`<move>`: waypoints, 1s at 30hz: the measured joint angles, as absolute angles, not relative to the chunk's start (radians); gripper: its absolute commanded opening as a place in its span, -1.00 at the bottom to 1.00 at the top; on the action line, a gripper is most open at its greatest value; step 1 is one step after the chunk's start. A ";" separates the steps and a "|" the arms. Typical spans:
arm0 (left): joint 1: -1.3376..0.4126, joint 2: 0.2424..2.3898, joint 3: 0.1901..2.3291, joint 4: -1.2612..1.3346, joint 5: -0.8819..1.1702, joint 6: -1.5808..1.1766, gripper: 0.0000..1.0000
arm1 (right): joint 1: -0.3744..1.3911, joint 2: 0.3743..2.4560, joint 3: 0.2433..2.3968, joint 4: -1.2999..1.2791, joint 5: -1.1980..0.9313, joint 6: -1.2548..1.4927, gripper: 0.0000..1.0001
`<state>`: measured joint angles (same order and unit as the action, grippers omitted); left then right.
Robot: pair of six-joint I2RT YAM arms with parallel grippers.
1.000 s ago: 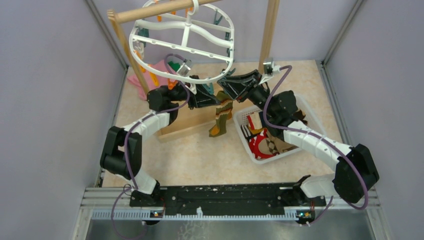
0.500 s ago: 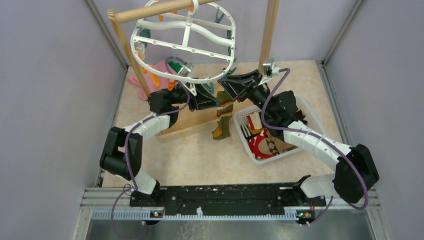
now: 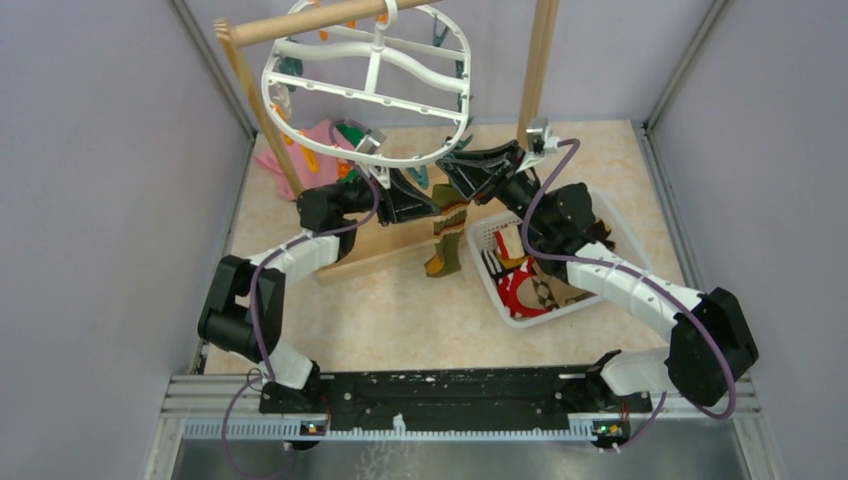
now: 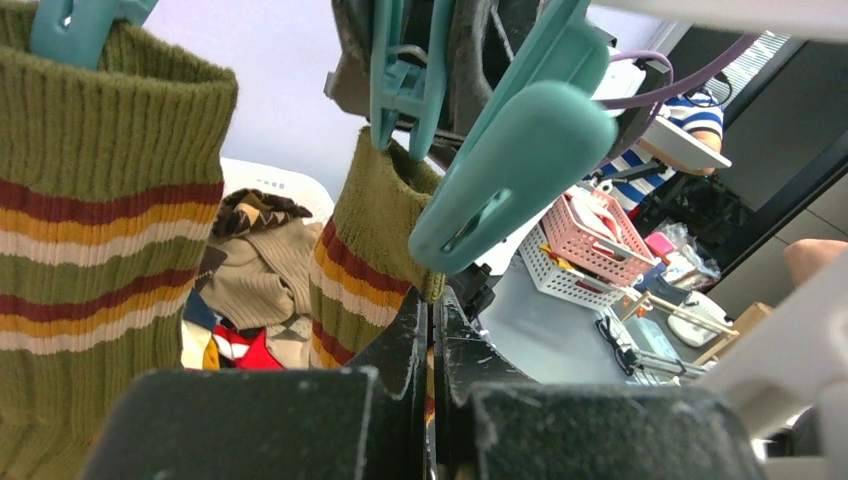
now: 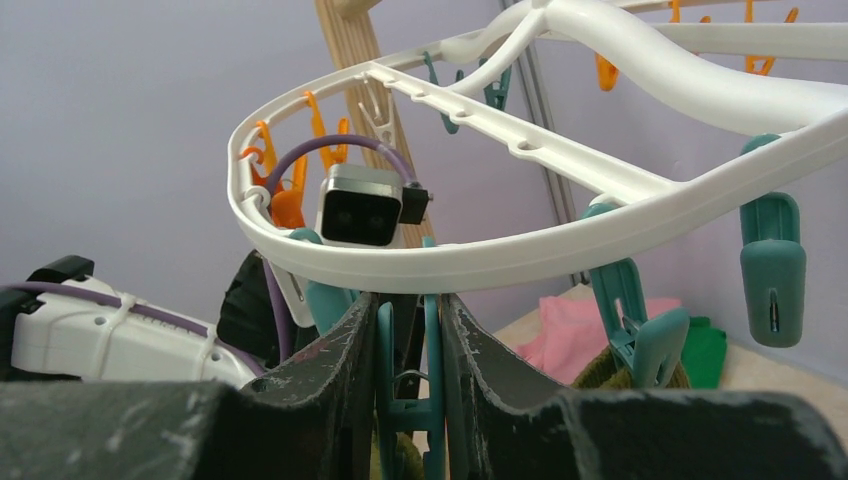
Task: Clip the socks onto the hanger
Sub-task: Clamp the sock onto the hanger.
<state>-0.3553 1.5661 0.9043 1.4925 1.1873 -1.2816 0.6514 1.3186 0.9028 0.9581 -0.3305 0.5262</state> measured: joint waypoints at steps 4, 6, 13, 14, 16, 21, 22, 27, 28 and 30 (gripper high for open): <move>-0.355 1.568 0.883 1.493 1.186 -1.284 -1.00 | 0.651 1.319 0.903 0.958 -0.331 0.545 -0.97; -0.355 1.569 0.879 1.492 1.185 -1.285 -1.00 | 0.651 1.319 0.903 0.958 -0.331 0.551 -0.97; -0.355 1.570 0.879 1.493 1.183 -1.288 -1.00 | 0.652 1.319 0.903 0.960 -0.332 0.554 -0.97; -0.355 1.570 0.879 1.493 1.183 -1.289 -1.00 | 0.653 1.319 0.903 0.961 -0.333 0.554 -0.97; -0.355 1.570 0.879 1.493 1.180 -1.290 -1.00 | 0.653 1.319 0.903 0.962 -0.334 0.554 -0.98; -0.355 1.570 0.879 1.493 1.180 -1.293 -1.00 | 0.654 1.319 0.903 0.964 -0.334 0.554 -0.97; -0.355 1.570 0.879 1.493 1.180 -1.294 -1.00 | 0.654 1.319 0.903 0.965 -0.335 0.554 -0.97; -0.356 1.570 0.879 1.493 1.176 -1.301 -1.00 | 0.658 1.319 0.903 0.965 -0.334 0.553 -0.98; -0.356 1.570 0.879 1.493 1.173 -1.304 -1.00 | 0.658 1.319 0.903 0.965 -0.335 0.553 -0.98; -0.357 1.570 0.882 1.493 1.168 -1.307 -1.00 | 0.659 1.319 0.903 0.966 -0.335 0.553 -0.98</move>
